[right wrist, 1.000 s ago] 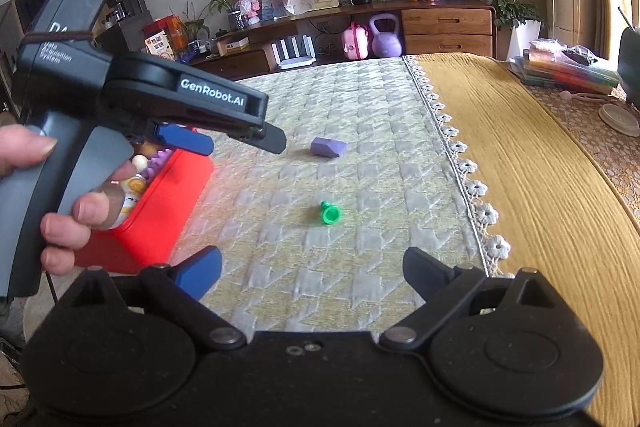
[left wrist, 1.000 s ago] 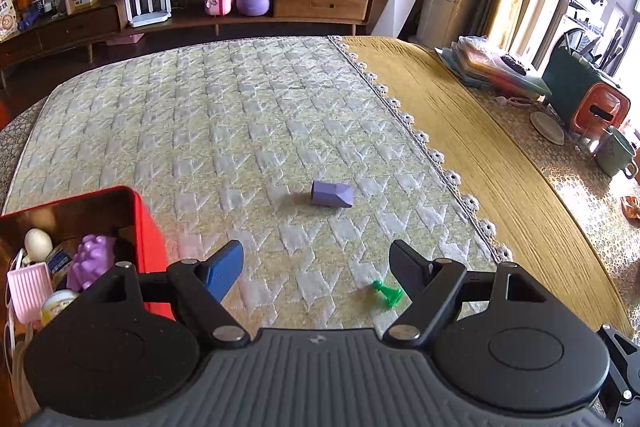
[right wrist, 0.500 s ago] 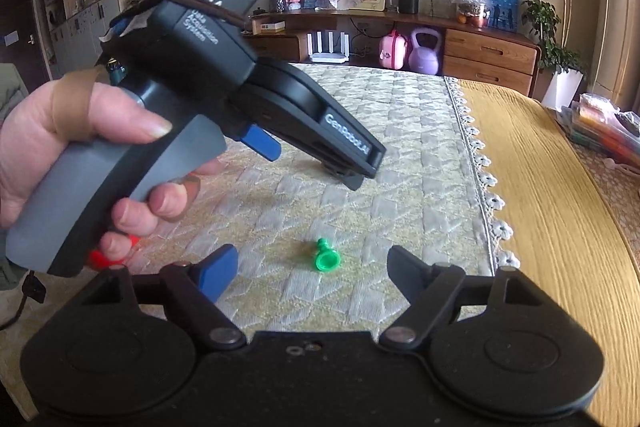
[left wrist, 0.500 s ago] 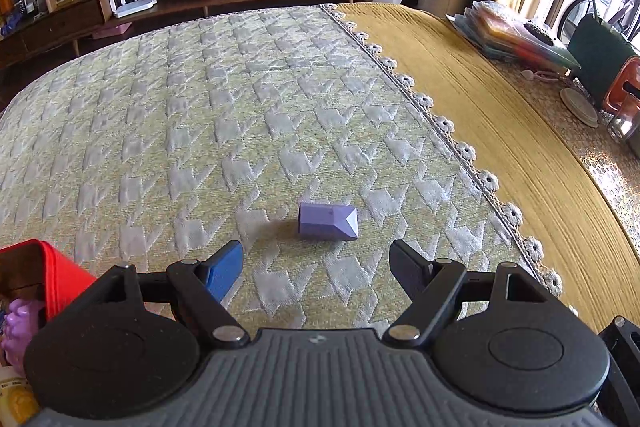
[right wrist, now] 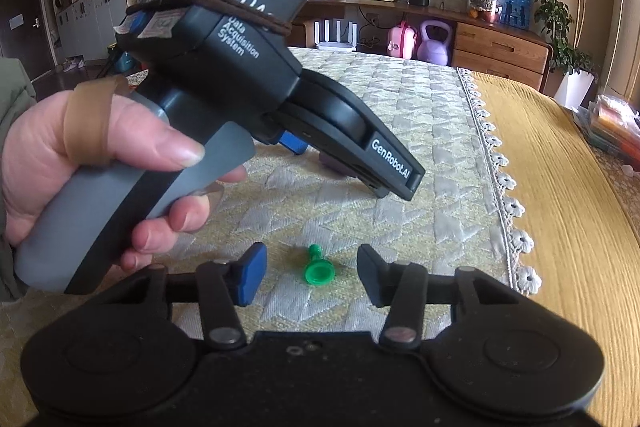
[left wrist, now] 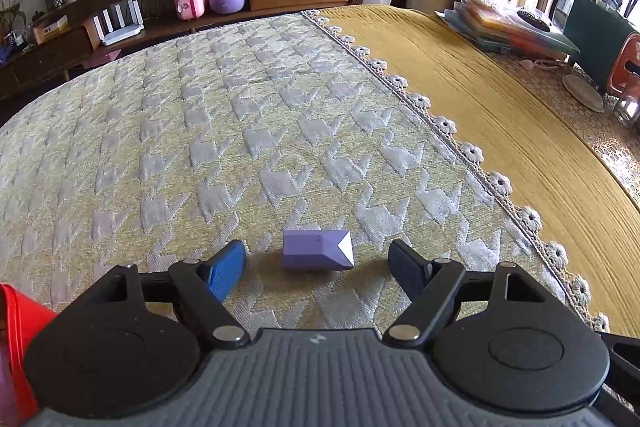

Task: Organize rigid objects
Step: 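Grasp the purple block with the left gripper while the right gripper grasps the green pushpin, then carry the purple block and green pushpin over the red tin with both grippers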

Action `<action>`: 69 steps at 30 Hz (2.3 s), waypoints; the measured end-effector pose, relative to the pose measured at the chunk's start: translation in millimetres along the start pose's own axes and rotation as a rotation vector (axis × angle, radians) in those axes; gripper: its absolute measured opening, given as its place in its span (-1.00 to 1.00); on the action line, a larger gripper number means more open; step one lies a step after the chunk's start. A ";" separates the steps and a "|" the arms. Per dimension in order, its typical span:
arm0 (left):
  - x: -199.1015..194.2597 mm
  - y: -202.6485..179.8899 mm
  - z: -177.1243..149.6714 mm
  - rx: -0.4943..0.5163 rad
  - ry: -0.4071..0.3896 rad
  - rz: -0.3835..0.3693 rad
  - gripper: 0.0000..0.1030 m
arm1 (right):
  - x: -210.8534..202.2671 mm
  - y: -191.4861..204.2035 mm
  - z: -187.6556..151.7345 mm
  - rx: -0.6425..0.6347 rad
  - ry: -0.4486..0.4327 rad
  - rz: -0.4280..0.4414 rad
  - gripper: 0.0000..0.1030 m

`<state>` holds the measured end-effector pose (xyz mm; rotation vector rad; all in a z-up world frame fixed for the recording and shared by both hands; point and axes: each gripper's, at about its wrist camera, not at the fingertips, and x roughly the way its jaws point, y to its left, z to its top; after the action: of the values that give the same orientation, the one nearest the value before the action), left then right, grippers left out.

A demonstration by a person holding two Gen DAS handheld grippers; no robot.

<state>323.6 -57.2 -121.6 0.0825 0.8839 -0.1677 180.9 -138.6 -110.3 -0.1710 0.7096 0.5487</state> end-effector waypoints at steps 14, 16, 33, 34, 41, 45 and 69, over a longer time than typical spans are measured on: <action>-3.5 -4.9 -0.7 0.018 -0.032 0.029 -0.30 | -2.4 -1.2 -2.3 0.018 -0.011 -0.042 -0.71; -4.3 -5.8 -0.9 0.019 -0.029 0.042 -0.30 | -4.0 -1.6 -2.7 0.032 -0.010 -0.044 -0.71; -63.8 6.2 -22.4 -0.067 -0.009 0.040 -0.30 | -43.5 8.8 -1.7 0.102 -0.004 -0.057 -0.71; -69.1 6.1 -23.5 -0.069 -0.010 0.038 -0.30 | -47.0 10.0 -0.9 0.103 -0.006 -0.058 -0.71; -106.0 9.3 -32.7 -0.091 -0.029 0.014 -0.30 | -72.8 20.5 6.9 0.093 -0.029 -0.065 -0.71; -126.6 14.0 -39.0 -0.102 -0.042 0.004 -0.30 | -87.0 32.6 8.4 0.080 -0.040 -0.060 -0.71; -224.5 121.2 -85.7 -0.212 -0.133 0.045 -0.30 | -112.1 127.0 47.8 -0.066 -0.065 -0.024 -0.71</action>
<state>140.4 99.2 -1.5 -0.1053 0.7619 -0.0367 70.6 -62.4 3.7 -0.2223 0.6255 0.5525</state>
